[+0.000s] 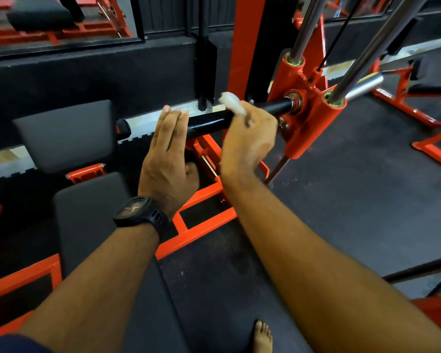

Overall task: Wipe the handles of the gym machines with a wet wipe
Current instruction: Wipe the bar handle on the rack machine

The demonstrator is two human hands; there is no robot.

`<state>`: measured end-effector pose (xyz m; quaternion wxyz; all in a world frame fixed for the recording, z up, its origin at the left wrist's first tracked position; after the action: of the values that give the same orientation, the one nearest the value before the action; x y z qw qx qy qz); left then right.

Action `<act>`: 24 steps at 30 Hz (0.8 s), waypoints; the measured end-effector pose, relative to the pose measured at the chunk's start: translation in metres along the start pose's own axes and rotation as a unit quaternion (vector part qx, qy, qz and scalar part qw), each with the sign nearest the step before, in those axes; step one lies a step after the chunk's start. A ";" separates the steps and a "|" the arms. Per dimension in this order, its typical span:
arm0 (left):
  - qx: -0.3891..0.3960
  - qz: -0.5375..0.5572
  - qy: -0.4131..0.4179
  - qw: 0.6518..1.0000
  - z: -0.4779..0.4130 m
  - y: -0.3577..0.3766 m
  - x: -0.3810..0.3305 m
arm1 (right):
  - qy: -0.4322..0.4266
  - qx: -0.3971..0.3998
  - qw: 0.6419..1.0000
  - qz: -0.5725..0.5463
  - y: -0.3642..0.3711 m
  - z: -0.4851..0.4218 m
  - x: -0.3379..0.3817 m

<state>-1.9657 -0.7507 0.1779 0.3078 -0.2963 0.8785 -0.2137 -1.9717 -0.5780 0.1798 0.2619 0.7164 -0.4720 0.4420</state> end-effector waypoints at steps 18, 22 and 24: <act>-0.036 -0.029 -0.009 0.999 0.001 0.003 0.001 | -0.260 0.232 0.929 0.122 0.003 -0.035 -0.003; -0.032 -0.021 -0.013 0.999 0.002 0.004 0.001 | -0.201 0.162 0.955 0.147 -0.005 -0.065 -0.021; -0.029 -0.023 -0.009 0.999 0.001 0.002 0.001 | -0.168 0.147 0.962 0.154 -0.006 -0.074 -0.024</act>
<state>-1.9664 -0.7497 0.1757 0.3020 -0.3275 0.8744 -0.1924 -1.9987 -0.5063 0.1938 -0.0013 0.7297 -0.5437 0.4147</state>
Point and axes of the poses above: each hand's wrist, its own z-axis away from the middle knuckle, its own y-axis out of the palm, x = y × z, the point moved 8 cm from there along -z, towards the middle knuckle, and after that the axes turned 4 degrees about -x, right-handed, at the moved point
